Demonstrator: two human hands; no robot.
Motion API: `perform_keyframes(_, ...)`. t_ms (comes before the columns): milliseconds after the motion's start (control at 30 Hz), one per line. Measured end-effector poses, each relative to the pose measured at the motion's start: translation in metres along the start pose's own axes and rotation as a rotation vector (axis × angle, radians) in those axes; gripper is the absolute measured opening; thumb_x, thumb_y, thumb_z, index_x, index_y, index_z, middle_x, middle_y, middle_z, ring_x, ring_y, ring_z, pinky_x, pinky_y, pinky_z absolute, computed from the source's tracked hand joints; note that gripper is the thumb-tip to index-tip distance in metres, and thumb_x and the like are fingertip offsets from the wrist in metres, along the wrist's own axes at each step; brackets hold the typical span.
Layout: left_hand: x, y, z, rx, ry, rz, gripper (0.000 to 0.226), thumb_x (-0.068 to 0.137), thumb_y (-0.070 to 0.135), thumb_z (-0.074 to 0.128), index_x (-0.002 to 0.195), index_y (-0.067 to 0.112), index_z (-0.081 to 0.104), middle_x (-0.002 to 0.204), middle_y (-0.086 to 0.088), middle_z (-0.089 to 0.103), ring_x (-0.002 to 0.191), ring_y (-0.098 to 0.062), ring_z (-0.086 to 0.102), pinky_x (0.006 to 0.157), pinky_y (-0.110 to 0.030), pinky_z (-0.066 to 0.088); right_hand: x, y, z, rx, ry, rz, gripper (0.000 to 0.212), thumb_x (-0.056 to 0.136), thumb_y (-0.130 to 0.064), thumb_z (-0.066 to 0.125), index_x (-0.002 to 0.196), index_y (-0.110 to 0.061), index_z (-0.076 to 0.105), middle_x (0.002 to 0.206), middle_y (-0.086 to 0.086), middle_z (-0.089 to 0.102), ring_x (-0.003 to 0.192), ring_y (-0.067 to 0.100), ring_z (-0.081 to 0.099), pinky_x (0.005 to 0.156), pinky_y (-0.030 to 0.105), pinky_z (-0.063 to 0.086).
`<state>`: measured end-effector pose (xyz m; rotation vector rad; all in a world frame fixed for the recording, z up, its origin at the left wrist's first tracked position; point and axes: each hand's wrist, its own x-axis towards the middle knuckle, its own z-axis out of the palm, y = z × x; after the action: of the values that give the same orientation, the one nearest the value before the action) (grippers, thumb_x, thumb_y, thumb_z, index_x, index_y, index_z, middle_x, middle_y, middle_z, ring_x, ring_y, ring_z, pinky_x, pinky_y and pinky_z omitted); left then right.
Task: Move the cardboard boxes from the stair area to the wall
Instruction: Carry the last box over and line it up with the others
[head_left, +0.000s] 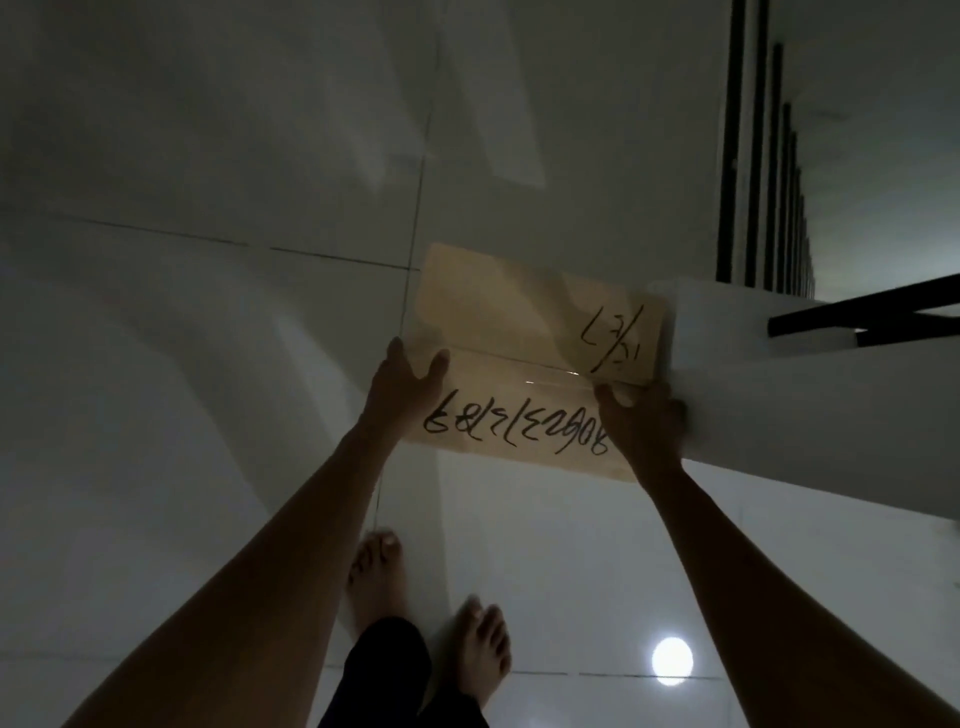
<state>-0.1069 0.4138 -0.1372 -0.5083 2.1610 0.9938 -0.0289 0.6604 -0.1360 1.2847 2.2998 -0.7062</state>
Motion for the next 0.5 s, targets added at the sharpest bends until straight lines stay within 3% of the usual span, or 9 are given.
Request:
perform_keyframes(133, 0.012, -0.011, -0.008, -0.026, 0.14, 0.009, 0.071, 0.086, 0.046, 0.064, 0.14, 0.01, 0.035, 0.13, -0.015, 0.057, 0.115, -0.034, 0.058, 0.079, -0.035, 0.047, 0.003, -0.006, 0.013, 0.111, -0.055, -0.02, 0.089, 0.069, -0.07, 0.069, 0.133, -0.011, 0.05, 0.124, 0.015, 0.058, 0.108, 0.034, 0.059, 0.088, 0.04, 0.053)
perform_keyframes(233, 0.013, -0.02, -0.022, -0.05, 0.105, -0.035, 0.077, 0.081, 0.049, 0.068, 0.142, 0.017, 0.035, 0.131, -0.012, 0.057, 0.115, -0.033, 0.058, 0.085, -0.039, 0.053, -0.006, -0.02, 0.023, 0.309, -0.123, 0.055, 0.099, 0.065, -0.061, 0.079, 0.142, -0.019, 0.035, 0.128, 0.01, 0.054, 0.109, 0.029, 0.058, 0.085, 0.042, 0.055)
perform_keyframes(367, 0.003, -0.018, -0.045, 0.022, 0.153, 0.004, 0.074, 0.082, 0.048, 0.068, 0.141, 0.016, 0.037, 0.13, -0.011, 0.059, 0.114, -0.034, 0.06, 0.083, -0.039, 0.049, -0.019, -0.042, 0.027, 0.395, -0.141, 0.055, 0.089, 0.069, -0.05, 0.082, 0.142, -0.021, 0.038, 0.126, 0.007, 0.06, 0.107, 0.027, 0.062, 0.083, 0.039, 0.056)
perform_keyframes(500, -0.023, -0.019, -0.088, -0.011, 0.213, -0.007, 0.071, 0.081, 0.05, 0.068, 0.137, 0.017, 0.042, 0.129, -0.009, 0.06, 0.115, -0.034, 0.059, 0.093, -0.043, 0.051, -0.048, -0.076, 0.014, 0.381, -0.13, -0.021, 0.084, 0.072, -0.044, 0.082, 0.141, -0.02, 0.04, 0.127, 0.006, 0.059, 0.11, 0.026, 0.061, 0.069, 0.028, 0.051)
